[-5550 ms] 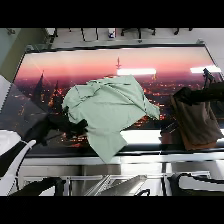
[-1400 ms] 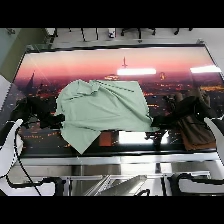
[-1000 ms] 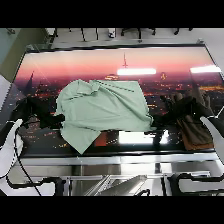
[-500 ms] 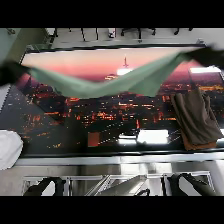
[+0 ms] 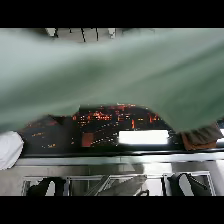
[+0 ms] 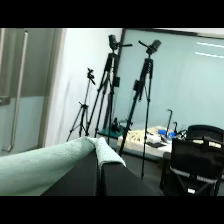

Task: Fold the shirts.

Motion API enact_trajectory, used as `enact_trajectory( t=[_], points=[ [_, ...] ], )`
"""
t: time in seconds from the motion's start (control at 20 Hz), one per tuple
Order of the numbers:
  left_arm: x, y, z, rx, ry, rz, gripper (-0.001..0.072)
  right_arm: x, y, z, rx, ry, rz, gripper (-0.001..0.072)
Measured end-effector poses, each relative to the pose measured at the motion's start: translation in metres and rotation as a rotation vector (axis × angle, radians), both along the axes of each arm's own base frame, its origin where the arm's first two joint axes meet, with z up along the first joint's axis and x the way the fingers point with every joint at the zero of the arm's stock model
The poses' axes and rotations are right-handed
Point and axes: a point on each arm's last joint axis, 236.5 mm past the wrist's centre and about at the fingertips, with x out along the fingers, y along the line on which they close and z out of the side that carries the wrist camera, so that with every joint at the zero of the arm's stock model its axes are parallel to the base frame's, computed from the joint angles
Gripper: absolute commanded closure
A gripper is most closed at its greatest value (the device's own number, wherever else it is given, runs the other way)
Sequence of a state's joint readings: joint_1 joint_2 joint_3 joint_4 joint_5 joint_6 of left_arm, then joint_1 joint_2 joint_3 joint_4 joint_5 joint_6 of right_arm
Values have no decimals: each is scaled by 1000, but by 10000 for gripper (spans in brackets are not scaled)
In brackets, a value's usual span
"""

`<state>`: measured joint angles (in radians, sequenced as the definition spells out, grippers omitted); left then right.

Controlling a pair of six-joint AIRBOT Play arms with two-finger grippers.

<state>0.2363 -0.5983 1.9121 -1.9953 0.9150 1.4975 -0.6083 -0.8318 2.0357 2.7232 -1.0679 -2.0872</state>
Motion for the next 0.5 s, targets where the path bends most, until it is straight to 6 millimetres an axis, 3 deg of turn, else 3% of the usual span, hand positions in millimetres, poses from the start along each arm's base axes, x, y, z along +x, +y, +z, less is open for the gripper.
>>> enact_trajectory(
  t=[0.05,0.15,0.25,0.4,0.5],
  points=[
    [13,5,-7,3,49,14,689,10,-6,-7,10,31,-1,695],
    [58,11,-36,0,201,3,689,40,-20,-32,53,133,31,695],
    [119,13,-88,-8,406,-50,689,80,-31,-73,119,269,91,694],
    [208,14,-197,-31,726,-137,689,157,-30,-181,201,547,153,695],
    [255,15,-286,-43,936,-164,689,207,-19,-283,245,756,157,695]
  ],
)
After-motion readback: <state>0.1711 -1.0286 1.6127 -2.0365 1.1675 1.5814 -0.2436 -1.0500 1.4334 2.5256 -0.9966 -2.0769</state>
